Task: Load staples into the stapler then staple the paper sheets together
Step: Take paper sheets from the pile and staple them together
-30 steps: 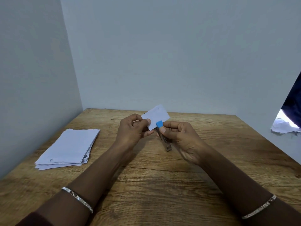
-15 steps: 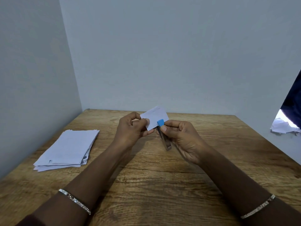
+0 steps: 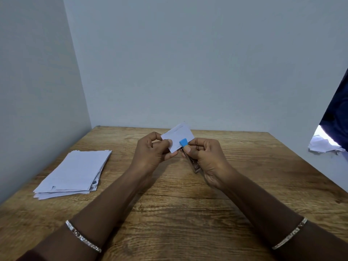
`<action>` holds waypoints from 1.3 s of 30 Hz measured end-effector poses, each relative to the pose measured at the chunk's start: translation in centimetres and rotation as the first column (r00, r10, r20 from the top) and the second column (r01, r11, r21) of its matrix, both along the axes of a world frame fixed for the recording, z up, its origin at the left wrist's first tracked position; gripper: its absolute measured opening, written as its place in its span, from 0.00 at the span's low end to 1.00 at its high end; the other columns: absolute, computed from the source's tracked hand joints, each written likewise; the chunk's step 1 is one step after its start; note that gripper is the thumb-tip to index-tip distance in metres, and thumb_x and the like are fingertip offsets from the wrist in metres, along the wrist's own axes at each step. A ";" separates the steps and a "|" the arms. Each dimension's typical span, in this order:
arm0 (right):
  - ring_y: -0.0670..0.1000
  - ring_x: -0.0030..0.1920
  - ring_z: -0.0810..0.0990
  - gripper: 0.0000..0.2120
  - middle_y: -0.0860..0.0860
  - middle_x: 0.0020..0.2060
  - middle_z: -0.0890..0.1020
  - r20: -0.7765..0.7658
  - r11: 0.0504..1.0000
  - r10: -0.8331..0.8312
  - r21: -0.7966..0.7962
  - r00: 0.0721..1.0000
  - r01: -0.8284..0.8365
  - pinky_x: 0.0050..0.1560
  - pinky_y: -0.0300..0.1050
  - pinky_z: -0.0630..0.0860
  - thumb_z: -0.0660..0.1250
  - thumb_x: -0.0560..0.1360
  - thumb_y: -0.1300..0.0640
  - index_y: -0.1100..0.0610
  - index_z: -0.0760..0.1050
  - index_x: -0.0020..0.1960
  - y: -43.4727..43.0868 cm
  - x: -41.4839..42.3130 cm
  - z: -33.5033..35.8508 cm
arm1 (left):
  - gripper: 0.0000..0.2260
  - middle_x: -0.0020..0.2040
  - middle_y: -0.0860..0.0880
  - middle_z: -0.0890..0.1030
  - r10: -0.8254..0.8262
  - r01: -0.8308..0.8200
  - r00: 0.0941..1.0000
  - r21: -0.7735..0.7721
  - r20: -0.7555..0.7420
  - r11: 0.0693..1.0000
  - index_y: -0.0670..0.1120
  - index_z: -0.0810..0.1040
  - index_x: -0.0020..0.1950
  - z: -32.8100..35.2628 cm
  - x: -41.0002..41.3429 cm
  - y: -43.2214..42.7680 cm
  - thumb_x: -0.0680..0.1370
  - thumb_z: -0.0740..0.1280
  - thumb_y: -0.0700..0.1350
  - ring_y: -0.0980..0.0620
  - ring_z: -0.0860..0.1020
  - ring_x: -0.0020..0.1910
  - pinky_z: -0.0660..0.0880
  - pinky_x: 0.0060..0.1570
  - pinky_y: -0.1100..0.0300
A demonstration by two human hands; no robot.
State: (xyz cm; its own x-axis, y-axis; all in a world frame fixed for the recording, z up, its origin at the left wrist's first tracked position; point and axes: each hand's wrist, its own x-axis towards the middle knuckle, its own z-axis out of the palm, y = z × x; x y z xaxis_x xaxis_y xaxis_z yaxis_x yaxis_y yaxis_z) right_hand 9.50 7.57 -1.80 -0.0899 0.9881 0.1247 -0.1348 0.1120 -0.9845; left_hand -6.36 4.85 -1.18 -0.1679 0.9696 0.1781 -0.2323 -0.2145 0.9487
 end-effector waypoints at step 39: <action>0.49 0.40 0.85 0.11 0.59 0.43 0.86 -0.087 0.996 0.076 -0.028 0.993 -0.079 0.47 0.42 0.83 0.69 0.77 0.68 0.69 0.80 0.59 0.4 1.0 0.2 | 0.10 0.46 0.35 0.85 0.004 0.006 0.995 0.093 -0.100 0.996 0.36 0.79 0.55 -0.1 -0.5 0.4 0.75 0.73 0.34 0.43 0.87 0.43 0.83 0.41 0.58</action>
